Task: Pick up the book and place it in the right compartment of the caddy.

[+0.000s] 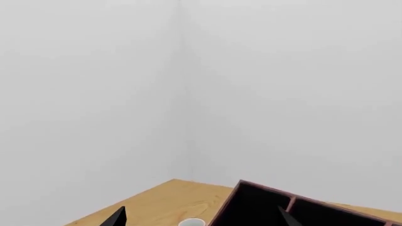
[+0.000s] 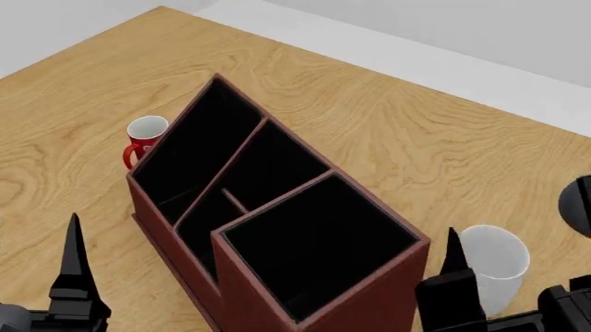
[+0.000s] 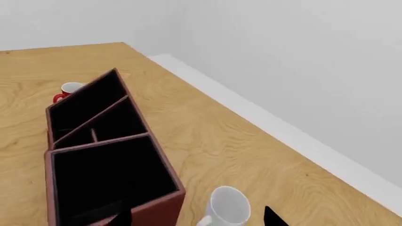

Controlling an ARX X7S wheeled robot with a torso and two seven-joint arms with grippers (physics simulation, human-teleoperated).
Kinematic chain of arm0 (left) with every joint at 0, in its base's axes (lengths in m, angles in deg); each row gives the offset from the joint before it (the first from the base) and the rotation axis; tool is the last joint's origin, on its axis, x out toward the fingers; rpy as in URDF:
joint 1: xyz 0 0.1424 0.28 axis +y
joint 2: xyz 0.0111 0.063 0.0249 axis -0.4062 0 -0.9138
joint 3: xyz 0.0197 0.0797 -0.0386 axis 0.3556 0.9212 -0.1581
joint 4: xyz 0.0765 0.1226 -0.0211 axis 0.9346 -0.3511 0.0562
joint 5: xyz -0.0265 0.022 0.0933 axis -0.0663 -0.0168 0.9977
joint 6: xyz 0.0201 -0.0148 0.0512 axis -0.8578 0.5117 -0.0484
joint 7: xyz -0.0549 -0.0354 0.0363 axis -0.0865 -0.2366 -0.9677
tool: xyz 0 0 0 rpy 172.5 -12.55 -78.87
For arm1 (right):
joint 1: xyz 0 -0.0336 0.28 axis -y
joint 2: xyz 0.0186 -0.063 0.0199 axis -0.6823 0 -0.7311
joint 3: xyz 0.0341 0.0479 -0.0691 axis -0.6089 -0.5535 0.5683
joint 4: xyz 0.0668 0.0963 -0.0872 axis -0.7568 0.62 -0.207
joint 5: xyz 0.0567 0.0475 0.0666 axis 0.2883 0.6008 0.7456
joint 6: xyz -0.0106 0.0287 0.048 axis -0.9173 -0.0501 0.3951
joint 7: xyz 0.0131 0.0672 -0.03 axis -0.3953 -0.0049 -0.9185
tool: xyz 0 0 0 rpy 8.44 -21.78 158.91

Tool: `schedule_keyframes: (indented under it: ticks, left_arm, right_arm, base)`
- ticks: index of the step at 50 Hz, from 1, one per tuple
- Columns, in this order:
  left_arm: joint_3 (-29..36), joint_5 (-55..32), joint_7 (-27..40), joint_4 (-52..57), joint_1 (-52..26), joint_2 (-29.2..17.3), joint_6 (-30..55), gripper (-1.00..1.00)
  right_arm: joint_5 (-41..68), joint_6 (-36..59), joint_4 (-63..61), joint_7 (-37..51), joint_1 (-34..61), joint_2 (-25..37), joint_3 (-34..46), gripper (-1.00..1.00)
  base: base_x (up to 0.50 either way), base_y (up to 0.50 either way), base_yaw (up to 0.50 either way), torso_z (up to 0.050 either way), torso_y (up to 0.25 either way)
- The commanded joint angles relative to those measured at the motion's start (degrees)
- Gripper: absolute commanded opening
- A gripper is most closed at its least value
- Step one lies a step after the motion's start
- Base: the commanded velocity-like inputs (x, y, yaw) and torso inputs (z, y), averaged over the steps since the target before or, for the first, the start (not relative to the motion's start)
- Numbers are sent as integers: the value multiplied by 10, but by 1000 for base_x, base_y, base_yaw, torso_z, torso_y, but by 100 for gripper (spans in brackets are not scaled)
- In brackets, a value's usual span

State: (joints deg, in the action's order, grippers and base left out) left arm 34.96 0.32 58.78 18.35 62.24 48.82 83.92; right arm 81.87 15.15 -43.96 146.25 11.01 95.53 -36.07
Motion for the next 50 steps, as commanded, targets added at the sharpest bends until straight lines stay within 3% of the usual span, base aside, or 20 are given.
schedule_keyframes:
  ticks: [1,7,17,35,43,50]
  left_arm:
    - [-2,-4,3,9,2,-4,3,100]
    - [3,-1,3,1,-1,-3,-2,100]
    - [6,1,5,0,-1,-5,-2,100]
    - [13,2,8,-6,-2,-6,-4,100]
    - [11,-2,8,-9,-3,-8,-6,100]
    - [14,-1,10,-9,-5,-9,-4,100]
  right_arm:
    - [17,11,31,-26,-54,11,7,100]
    - [-9,34,42,-50,-87,-3,4,100]
    - [-71,112,118,-65,4,-61,99,100]
    - [-138,172,180,-133,-35,-116,160,100]
    - [-283,205,214,-237,-49,-172,136,100]
    - [-398,192,221,-343,-55,-182,147,100]
  base:
    - [0,0,0,0,0]
    - [0,0,0,0,0]
    - [0,0,0,0,0]
    - [0,0,0,0,0]
    - [0,0,0,0,0]
    - [0,0,0,0,0]
